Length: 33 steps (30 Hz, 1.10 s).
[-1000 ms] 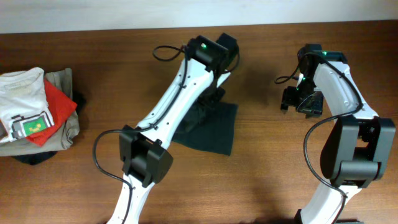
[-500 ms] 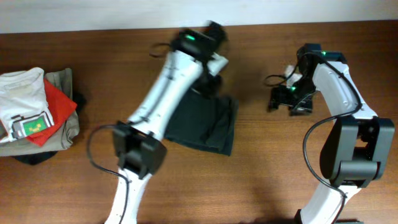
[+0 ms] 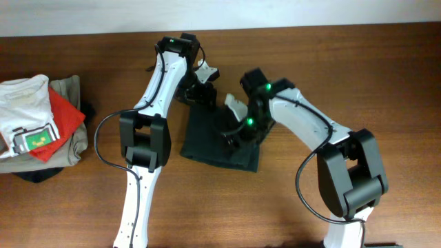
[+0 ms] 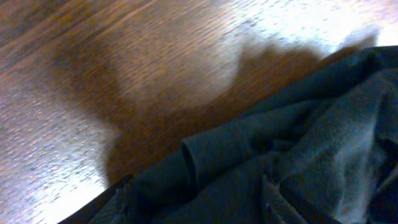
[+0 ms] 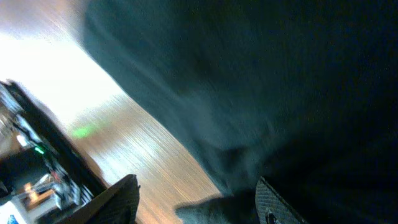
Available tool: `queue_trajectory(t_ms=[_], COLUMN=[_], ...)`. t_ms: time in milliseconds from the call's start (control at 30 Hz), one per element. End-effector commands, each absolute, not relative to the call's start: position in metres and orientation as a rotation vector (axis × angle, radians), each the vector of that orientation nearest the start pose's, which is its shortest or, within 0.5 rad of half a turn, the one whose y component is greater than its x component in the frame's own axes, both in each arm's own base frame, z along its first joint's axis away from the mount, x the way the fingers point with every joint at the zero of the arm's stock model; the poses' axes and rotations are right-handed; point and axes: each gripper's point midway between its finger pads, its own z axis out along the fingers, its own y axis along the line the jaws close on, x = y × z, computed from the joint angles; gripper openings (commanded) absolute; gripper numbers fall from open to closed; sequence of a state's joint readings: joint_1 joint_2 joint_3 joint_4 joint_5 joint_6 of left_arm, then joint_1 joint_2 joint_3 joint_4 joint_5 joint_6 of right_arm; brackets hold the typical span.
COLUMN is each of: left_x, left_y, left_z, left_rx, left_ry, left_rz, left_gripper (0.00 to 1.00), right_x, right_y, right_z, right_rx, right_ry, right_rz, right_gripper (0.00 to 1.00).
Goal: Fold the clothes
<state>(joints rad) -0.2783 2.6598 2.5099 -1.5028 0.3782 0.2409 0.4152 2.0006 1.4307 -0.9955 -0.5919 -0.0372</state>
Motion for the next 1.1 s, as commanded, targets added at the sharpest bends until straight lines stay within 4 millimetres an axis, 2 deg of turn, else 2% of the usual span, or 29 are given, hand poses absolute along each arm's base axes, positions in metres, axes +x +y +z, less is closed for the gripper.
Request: queue_trajectory(t_ms=[0,33,67,133,233,300,400,467,500,567,600,633,667,700,767,833,900,967,1000,1067], left_x=[0.448,0.445,0.439,0.433,0.422,0.415,0.401,0.397,0.397,0.410,0.425,0.433,0.443,0.447,0.446,0.434,0.421,0.406,0.394,0.376], left_y=[-0.185,-0.182,-0.180,-0.180,-0.185,-0.192,-0.208,-0.217,-0.218,-0.215,-0.214,-0.216,-0.224,-0.238,-0.254,-0.264,-0.266,-0.263,-0.258,-0.251], left_z=[0.016,0.016,0.017,0.018,0.019,0.020,0.022,0.022,0.024,0.040,0.055,0.064,0.073,0.080,0.081,0.070,0.052,0.033,0.025,0.017], left_rx=[0.826,0.827,0.827,0.826,0.844,0.845,0.903,0.939,0.942,0.916,0.888,0.878,0.870,0.924,1.009,1.086,1.109,1.115,1.111,1.103], left_ry=[3.100,3.122,3.147,3.173,3.208,3.230,3.250,3.242,3.236,3.178,3.110,3.065,3.002,2.914,2.830,2.823,2.879,2.958,3.016,3.110], left_rz=[-0.522,-0.501,-0.505,-0.508,-0.509,-0.505,-0.496,-0.491,-0.490,-0.486,-0.496,-0.510,-0.559,-0.673,-0.784,-0.841,-0.850,-0.863,-0.876,-0.897], left_gripper=[0.62,0.62,0.59,0.57,0.51,0.49,0.45,0.45,0.45,0.45,0.45,0.46,0.52,0.63,0.67,0.66,0.63,0.58,0.54,0.50], right_x=[0.269,0.266,0.271,0.289,0.317,0.330,0.364,0.370,0.375,0.382,0.383,0.379,0.372,0.360,0.345,0.326,0.305,0.298,0.299,0.320], right_y=[0.195,0.170,0.136,0.113,0.090,0.077,0.023,0.002,-0.002,-0.004,-0.002,0.005,0.020,0.037,0.054,0.067,0.074,0.077,0.074,0.054], right_z=[0.008,-0.004,-0.010,-0.006,0.017,0.028,0.039,0.050,0.059,0.090,0.106,0.111,0.110,0.102,0.087,0.060,0.035,0.016,0.009,0.000], right_rx=[-0.580,-0.463,-0.294,-0.212,-0.174,-0.171,-0.071,0.105,0.128,0.146,0.163,0.160,0.154,0.149,0.157,0.152,0.124,0.092,0.086,0.070], right_ry=[3.249,3.322,3.361,3.333,3.297,3.266,3.152,3.122,3.105,3.054,3.027,3.033,3.072,3.128,3.185,3.234,3.281,3.280,3.264,3.173], right_rz=[0.640,0.427,0.174,0.101,0.135,0.091,-0.234,-0.309,-0.303,-0.287,-0.267,-0.201,-0.069,0.081,0.244,0.341,0.343,0.326,0.296,0.098], right_gripper=[0.52,0.48,0.46,0.49,0.50,0.53,0.54,0.48,0.44,0.44,0.45,0.47,0.48,0.48,0.47,0.42,0.38,0.38,0.38,0.38])
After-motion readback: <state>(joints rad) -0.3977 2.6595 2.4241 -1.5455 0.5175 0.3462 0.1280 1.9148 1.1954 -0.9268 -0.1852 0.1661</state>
